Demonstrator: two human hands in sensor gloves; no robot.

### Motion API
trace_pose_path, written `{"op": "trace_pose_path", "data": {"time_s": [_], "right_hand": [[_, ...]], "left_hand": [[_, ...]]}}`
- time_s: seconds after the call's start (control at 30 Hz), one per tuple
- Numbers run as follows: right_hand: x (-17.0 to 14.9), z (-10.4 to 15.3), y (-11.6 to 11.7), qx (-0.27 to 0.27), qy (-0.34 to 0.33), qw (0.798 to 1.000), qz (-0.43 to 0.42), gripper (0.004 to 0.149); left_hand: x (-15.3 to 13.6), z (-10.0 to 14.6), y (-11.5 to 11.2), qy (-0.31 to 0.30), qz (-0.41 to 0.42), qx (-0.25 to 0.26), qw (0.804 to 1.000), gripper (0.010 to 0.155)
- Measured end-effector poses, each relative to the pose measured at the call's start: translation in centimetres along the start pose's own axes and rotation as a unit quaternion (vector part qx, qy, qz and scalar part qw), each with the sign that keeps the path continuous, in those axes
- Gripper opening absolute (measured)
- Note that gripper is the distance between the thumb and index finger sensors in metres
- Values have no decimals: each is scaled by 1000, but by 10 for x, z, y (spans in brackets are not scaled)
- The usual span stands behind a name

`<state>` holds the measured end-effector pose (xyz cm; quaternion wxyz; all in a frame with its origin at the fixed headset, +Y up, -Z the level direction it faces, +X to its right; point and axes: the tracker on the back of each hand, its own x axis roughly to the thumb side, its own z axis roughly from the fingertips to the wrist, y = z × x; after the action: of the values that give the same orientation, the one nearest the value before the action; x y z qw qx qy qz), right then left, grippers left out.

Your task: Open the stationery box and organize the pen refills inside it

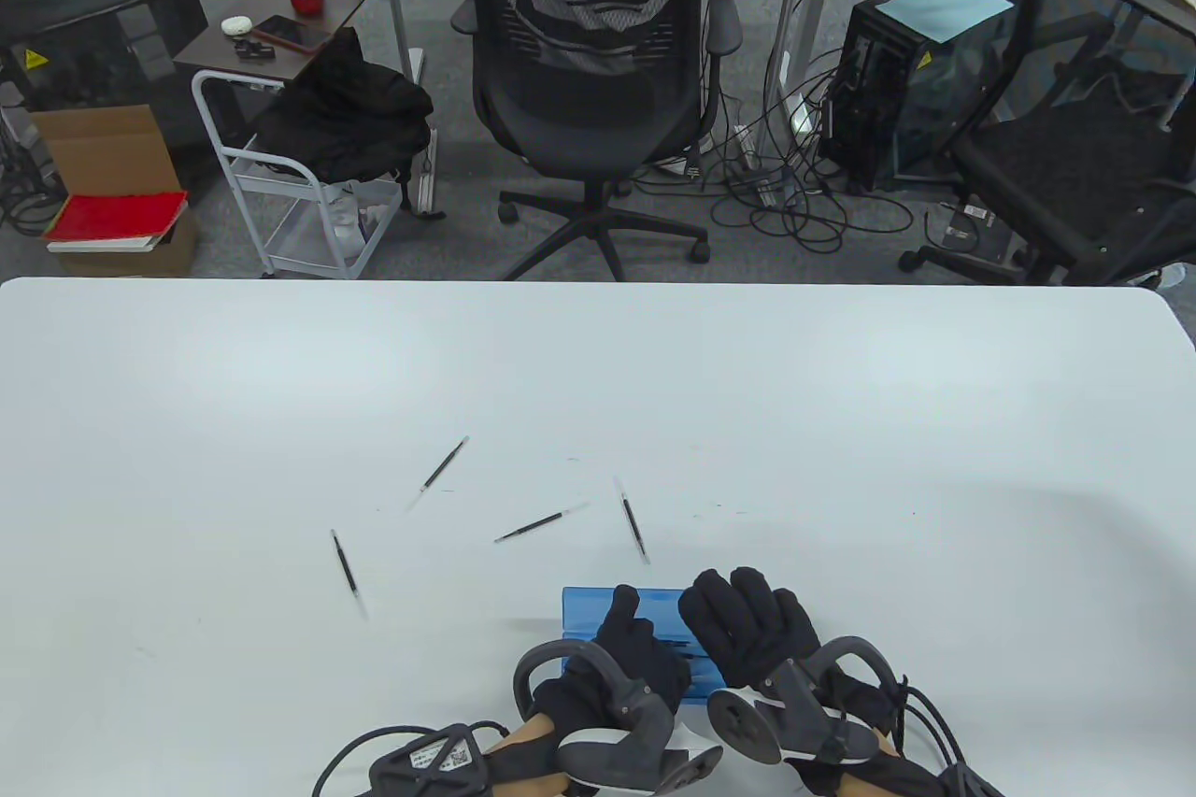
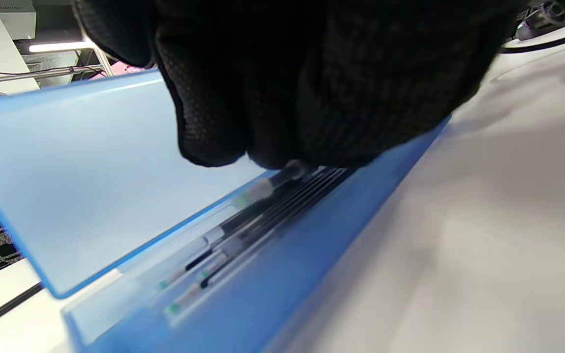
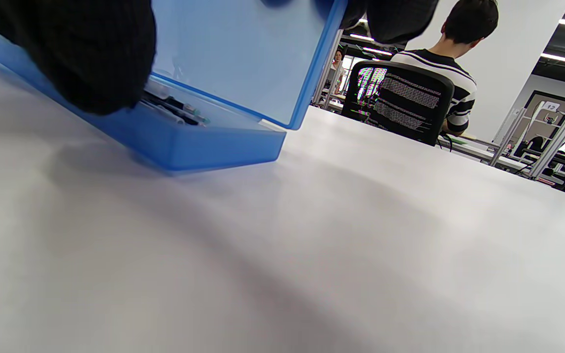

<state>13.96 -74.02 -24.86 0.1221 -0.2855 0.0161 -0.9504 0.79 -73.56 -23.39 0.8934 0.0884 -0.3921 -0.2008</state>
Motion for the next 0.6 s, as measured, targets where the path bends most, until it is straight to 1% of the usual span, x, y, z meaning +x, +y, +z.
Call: {"op": "trace_pose_path", "data": {"time_s": [0.17, 0.37, 0.47, 0.6], "right_hand": [[0, 0, 0, 0, 0, 1000, 0, 107], [0, 0, 0, 0, 0, 1000, -1, 107], [0, 0, 0, 0, 0, 1000, 0, 108], [0, 0, 0, 0, 0, 1000, 1, 107]], "left_hand": [[-4, 3, 5, 3, 6, 7, 1000, 50], [-27, 18, 31, 39, 50, 36, 997, 48], [-48, 32, 43, 88, 66, 46, 993, 48], [-87, 48, 49, 178, 106, 42, 977, 48]]}}
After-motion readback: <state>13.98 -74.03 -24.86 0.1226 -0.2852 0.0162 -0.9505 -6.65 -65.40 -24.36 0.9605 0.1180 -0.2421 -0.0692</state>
